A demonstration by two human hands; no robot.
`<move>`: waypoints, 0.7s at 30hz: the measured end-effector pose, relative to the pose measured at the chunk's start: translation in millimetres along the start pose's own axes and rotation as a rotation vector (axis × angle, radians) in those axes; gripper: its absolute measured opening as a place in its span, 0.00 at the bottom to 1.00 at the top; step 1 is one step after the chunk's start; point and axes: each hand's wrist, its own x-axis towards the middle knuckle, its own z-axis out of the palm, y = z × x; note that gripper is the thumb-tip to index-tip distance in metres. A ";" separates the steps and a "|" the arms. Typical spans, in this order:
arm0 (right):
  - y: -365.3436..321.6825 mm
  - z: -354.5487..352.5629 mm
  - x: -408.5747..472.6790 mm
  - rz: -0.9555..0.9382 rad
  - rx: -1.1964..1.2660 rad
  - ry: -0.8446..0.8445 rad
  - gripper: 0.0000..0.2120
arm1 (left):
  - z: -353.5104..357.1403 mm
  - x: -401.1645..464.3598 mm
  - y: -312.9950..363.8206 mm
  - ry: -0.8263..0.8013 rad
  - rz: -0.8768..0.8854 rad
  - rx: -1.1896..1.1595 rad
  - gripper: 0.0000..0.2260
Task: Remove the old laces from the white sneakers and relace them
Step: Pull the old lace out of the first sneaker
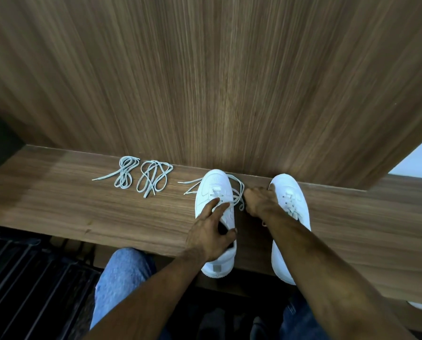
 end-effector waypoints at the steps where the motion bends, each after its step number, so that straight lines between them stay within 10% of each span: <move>1: -1.0 -1.4 -3.4 -0.031 -0.020 0.000 0.21 | 0.2 0.2 0.0 0.001 -0.003 0.001 0.30; 21: -24.3 3.3 -25.1 -0.019 0.036 0.071 0.12 | 2.4 -0.9 -1.4 0.014 0.003 -0.021 0.31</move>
